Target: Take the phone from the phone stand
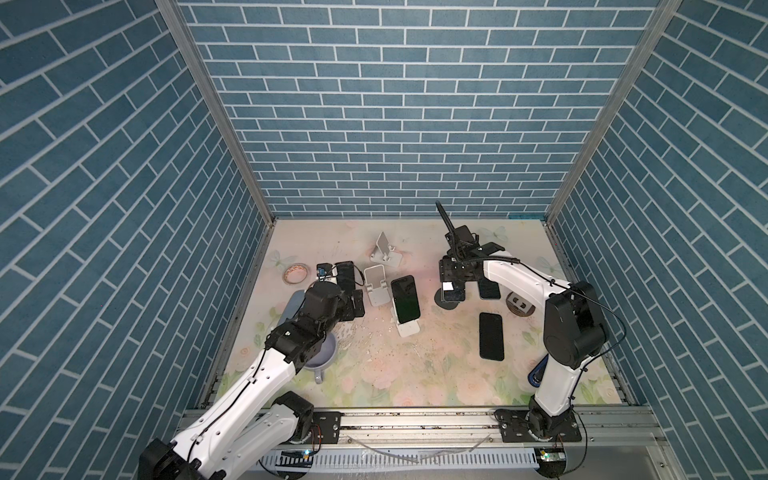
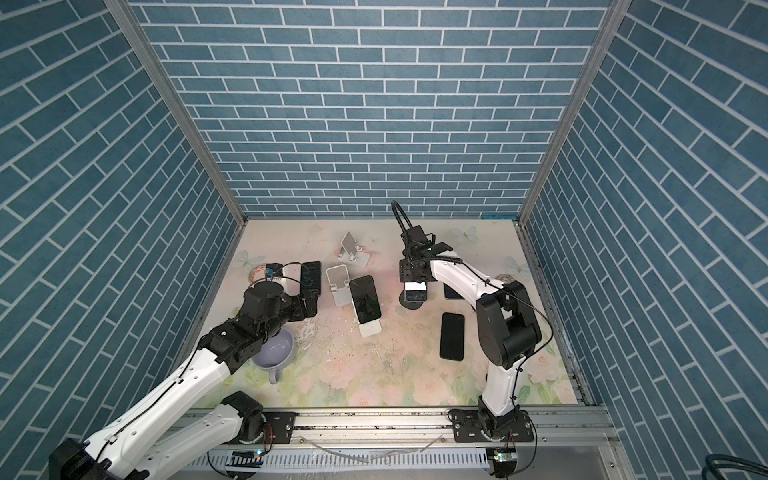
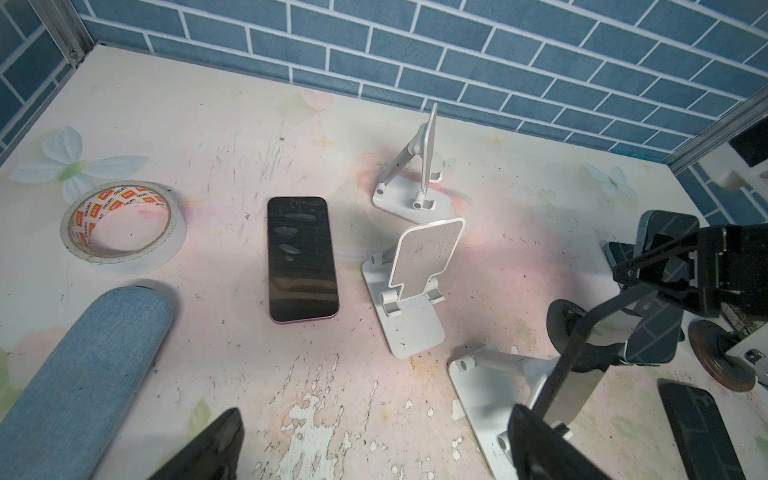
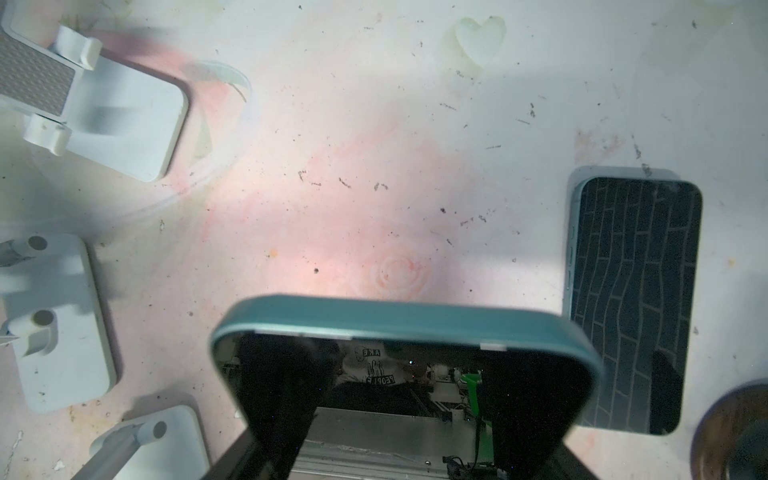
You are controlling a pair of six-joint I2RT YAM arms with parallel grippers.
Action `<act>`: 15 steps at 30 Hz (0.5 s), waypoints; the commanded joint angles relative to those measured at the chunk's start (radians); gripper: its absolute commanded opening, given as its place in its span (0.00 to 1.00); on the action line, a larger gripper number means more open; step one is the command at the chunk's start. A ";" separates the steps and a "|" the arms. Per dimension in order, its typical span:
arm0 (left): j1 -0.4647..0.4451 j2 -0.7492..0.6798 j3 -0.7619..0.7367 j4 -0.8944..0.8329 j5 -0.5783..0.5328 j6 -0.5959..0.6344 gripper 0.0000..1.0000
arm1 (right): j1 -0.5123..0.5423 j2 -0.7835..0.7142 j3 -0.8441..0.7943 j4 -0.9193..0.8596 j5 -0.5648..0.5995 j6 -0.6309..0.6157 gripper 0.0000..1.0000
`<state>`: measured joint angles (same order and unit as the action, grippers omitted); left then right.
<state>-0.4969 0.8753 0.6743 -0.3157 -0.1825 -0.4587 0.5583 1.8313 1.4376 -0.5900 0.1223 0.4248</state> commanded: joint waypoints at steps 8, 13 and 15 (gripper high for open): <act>0.004 0.009 -0.007 0.025 -0.005 0.011 1.00 | 0.006 -0.101 0.097 -0.053 0.043 -0.049 0.56; 0.005 0.012 -0.004 0.026 -0.010 0.011 1.00 | 0.006 -0.140 0.077 -0.064 0.035 -0.049 0.56; 0.006 0.015 -0.001 0.023 -0.011 0.014 1.00 | 0.007 -0.158 0.058 -0.065 0.031 -0.047 0.56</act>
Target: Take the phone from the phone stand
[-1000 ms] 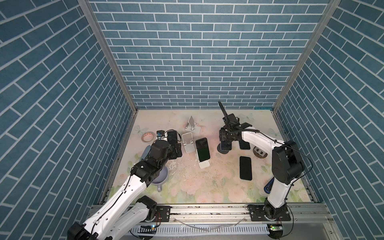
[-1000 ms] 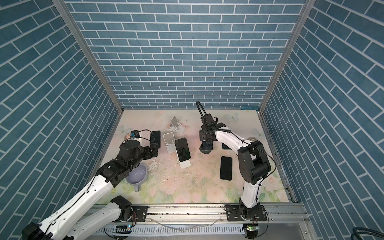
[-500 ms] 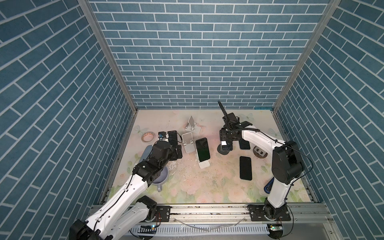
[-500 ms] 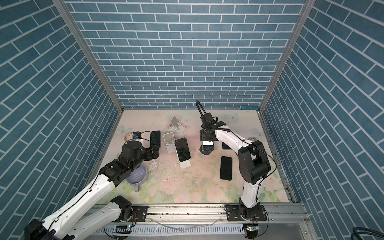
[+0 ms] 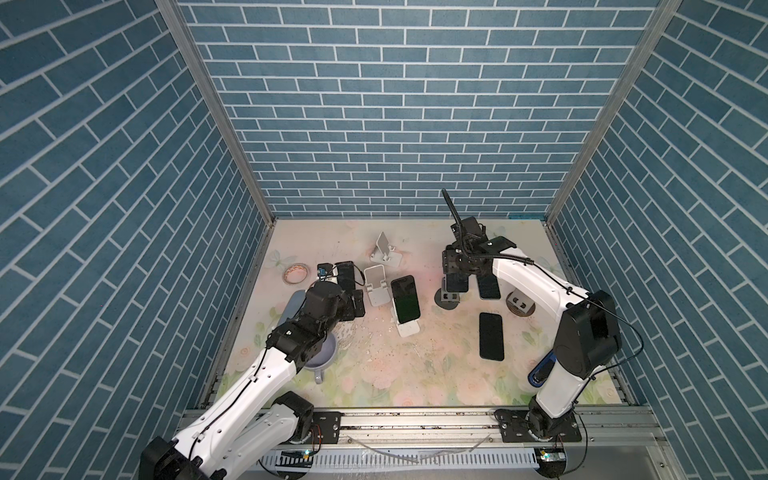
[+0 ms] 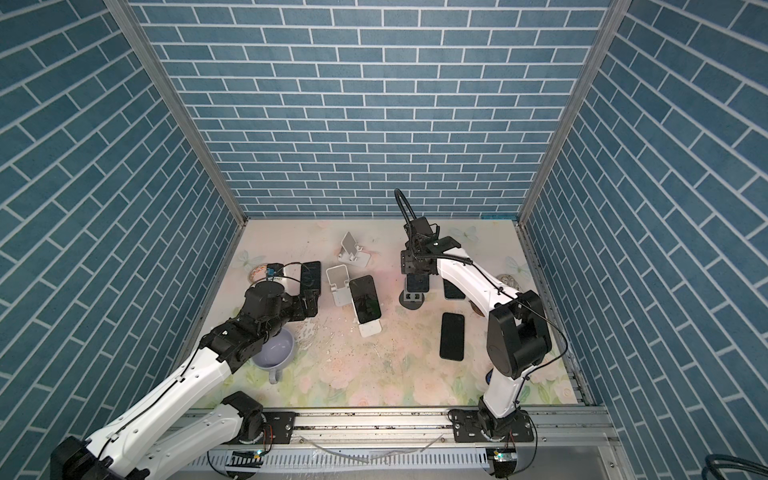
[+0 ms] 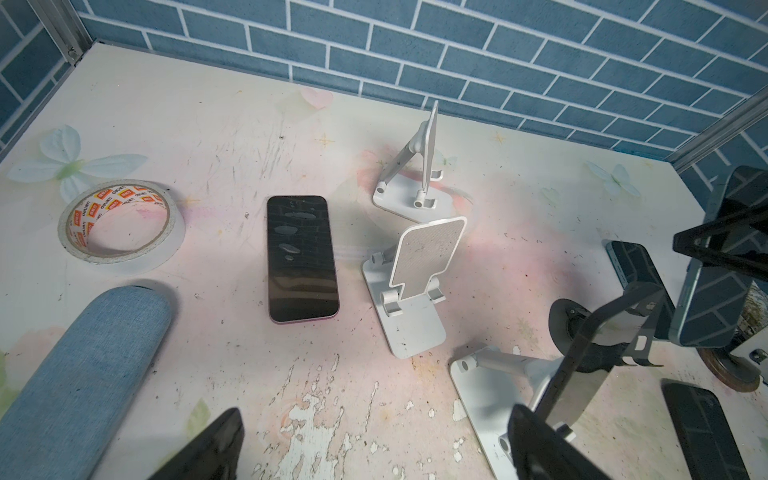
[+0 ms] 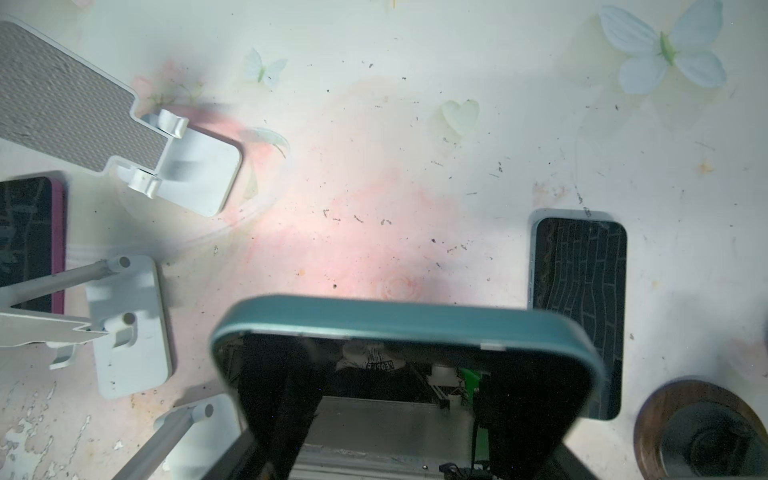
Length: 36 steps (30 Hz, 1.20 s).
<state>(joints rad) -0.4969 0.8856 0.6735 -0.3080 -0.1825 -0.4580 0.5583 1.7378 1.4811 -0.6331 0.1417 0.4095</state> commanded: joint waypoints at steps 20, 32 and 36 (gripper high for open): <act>0.005 0.007 -0.002 0.036 0.001 -0.016 1.00 | 0.073 -0.284 -0.262 -0.069 -0.054 0.023 0.57; 0.006 0.000 -0.012 0.033 0.017 -0.027 1.00 | 0.140 -0.384 -0.412 -0.094 -0.059 0.107 0.58; 0.005 -0.001 -0.009 0.030 0.022 -0.036 1.00 | 0.168 -0.385 -0.461 -0.103 -0.066 0.122 0.58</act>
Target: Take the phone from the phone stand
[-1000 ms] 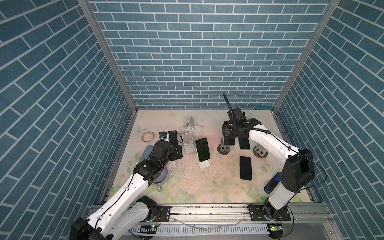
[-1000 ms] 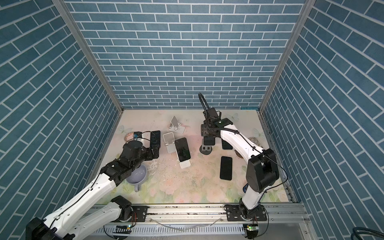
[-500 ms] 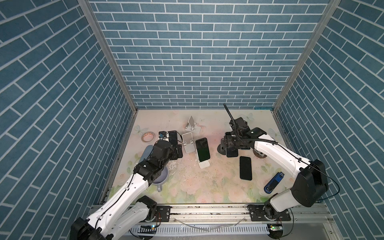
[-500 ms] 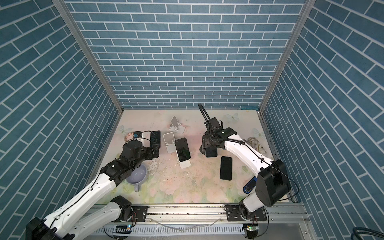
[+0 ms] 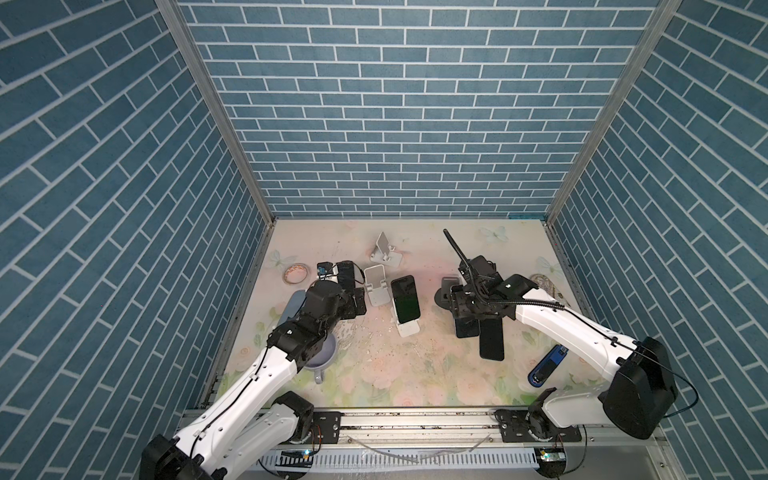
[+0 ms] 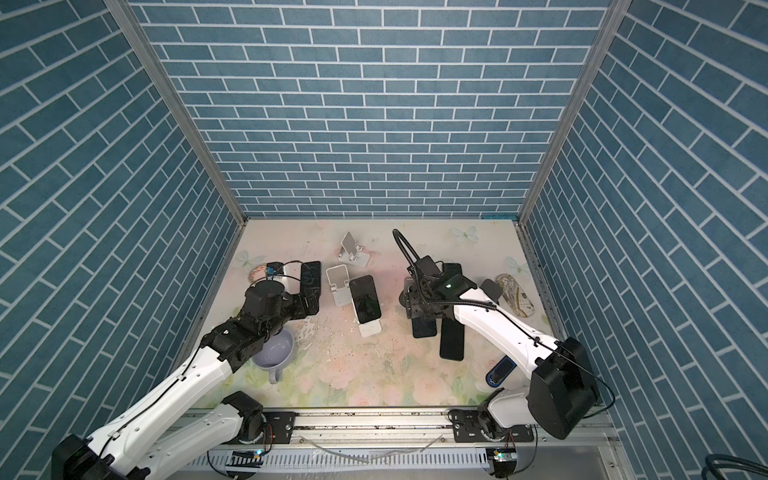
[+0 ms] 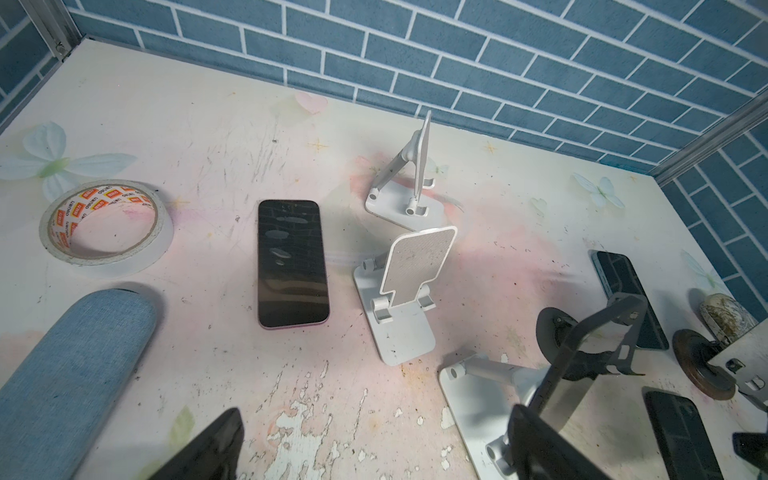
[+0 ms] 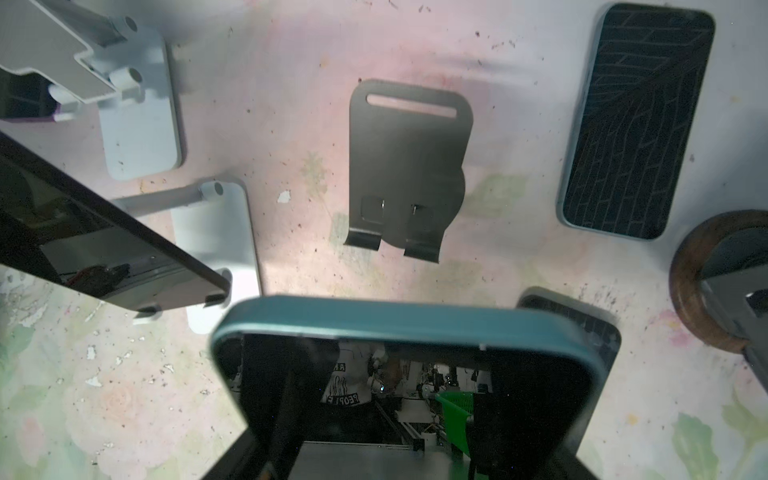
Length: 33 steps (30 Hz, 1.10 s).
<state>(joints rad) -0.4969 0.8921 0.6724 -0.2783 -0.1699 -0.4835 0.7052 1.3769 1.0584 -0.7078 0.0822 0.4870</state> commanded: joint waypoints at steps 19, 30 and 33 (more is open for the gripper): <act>0.006 -0.023 -0.031 0.010 0.016 -0.045 1.00 | 0.117 0.070 -0.167 0.082 -0.035 0.150 0.60; 0.006 0.000 -0.043 0.034 0.023 -0.051 1.00 | 0.126 0.163 -0.165 0.097 -0.042 0.162 0.61; 0.006 0.006 -0.046 0.042 0.022 -0.052 1.00 | 0.125 0.184 -0.166 0.097 -0.041 0.162 0.62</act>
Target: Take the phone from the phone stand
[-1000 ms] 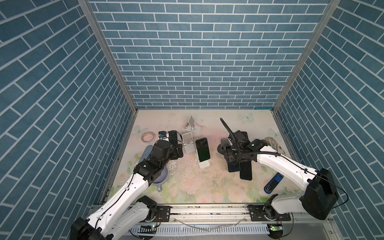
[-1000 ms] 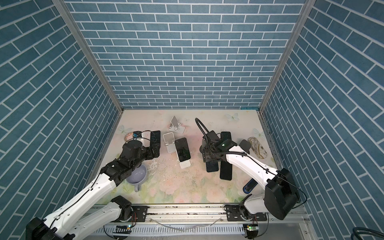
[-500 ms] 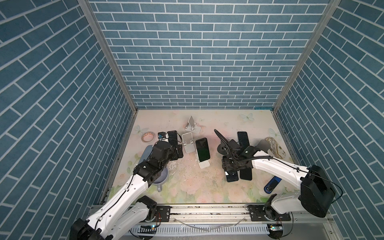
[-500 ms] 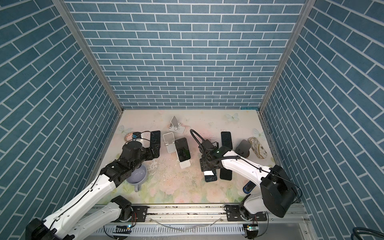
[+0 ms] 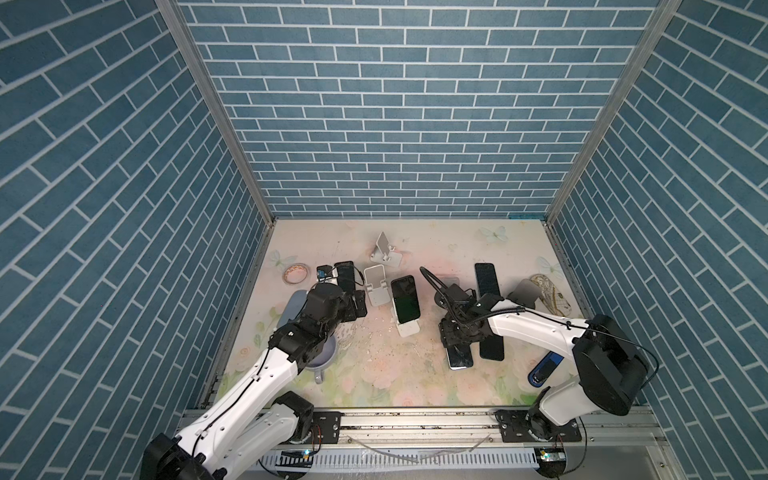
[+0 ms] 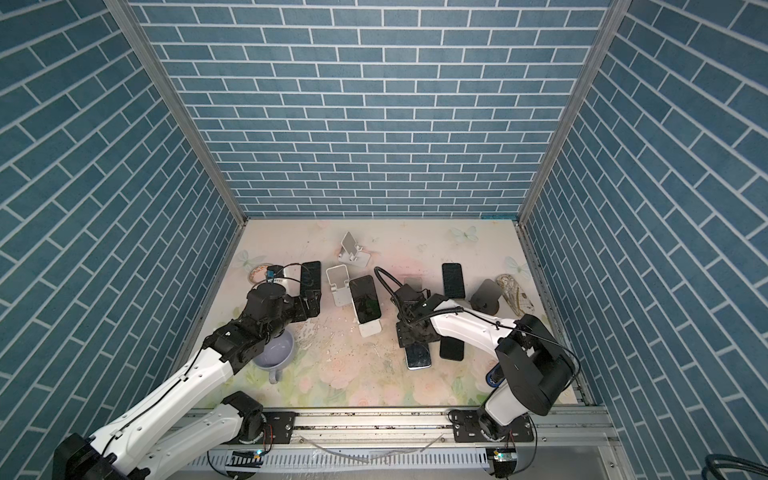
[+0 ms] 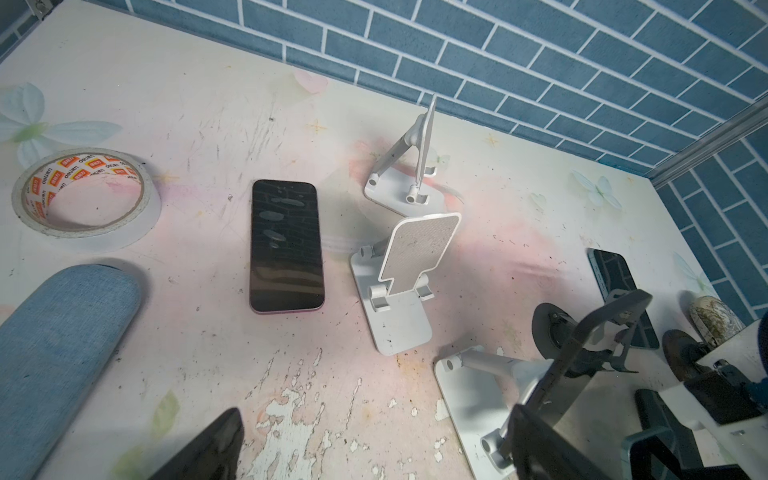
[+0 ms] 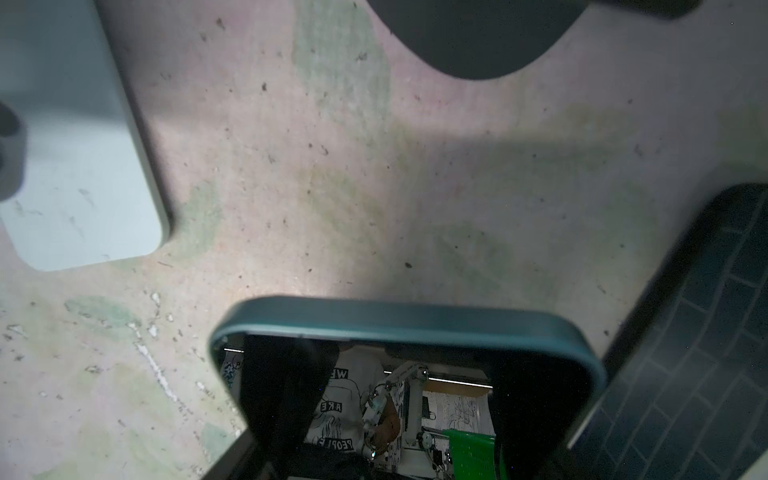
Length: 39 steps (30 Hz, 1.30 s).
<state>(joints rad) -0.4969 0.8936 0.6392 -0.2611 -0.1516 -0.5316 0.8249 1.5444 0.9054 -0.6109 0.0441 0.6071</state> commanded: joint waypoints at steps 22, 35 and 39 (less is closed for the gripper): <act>0.005 0.016 -0.033 0.049 -0.009 -0.002 1.00 | 0.005 0.131 -0.016 0.026 0.031 0.083 0.67; 0.005 0.019 -0.027 0.054 -0.020 -0.001 1.00 | 0.006 0.146 -0.014 0.032 0.043 0.088 0.71; 0.005 0.020 -0.025 0.056 -0.016 -0.001 1.00 | 0.007 0.141 -0.004 0.022 0.049 0.082 0.72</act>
<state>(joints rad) -0.4965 0.9131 0.6144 -0.2218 -0.1562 -0.5343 0.8314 1.6390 0.9127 -0.5980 0.0662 0.6552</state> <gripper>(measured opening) 0.996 0.738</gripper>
